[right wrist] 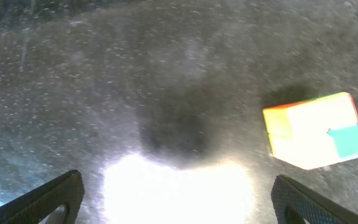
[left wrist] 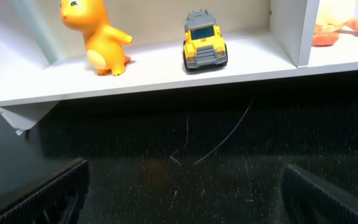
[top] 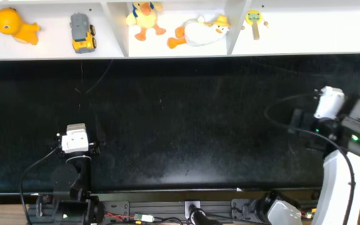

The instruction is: Store Toys

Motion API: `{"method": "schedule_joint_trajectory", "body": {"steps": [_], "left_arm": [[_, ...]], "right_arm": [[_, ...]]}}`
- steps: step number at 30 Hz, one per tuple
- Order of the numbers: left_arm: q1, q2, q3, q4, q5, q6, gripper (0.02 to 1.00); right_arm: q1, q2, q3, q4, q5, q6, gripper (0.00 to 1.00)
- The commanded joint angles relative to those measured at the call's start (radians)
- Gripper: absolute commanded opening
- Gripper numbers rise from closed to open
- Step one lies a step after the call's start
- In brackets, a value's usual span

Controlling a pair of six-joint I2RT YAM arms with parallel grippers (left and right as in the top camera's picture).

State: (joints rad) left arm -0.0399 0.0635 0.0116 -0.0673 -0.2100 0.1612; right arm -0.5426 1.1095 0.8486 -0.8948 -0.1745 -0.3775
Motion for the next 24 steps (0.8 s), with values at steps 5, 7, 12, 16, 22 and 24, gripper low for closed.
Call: {"method": "schedule_joint_trajectory", "body": {"steps": [5, 7, 12, 16, 22, 24], "left_arm": [[-0.007, -0.010, -0.004, -0.002, 0.010, 0.014, 0.998], [-0.007, -0.010, -0.004, -0.002, 0.010, 0.014, 0.998], [-0.007, -0.010, -0.004, -0.002, 0.010, 0.014, 0.998], [-0.007, -0.010, -0.004, -0.002, 0.010, 0.014, 0.998], [-0.007, -0.010, -0.004, -0.002, 0.010, 0.014, 0.998], [-0.007, -0.010, -0.004, -0.002, 0.010, 0.014, 0.998]], "right_arm": [[-0.203, 0.012, 0.076, -0.158, -0.180, -0.239, 0.963], [-0.249, 0.024, 0.101, -0.193, -0.180, -0.286, 0.950], [-0.385, 0.029, 0.112, -0.211, -0.167, -0.416, 0.952], [-0.481, 0.029, 0.112, -0.217, -0.144, -0.532, 0.963], [-0.555, 0.034, 0.112, -0.180, -0.095, -0.639, 0.985], [-0.566, 0.051, 0.112, -0.142, -0.087, -0.648, 0.991]]}}
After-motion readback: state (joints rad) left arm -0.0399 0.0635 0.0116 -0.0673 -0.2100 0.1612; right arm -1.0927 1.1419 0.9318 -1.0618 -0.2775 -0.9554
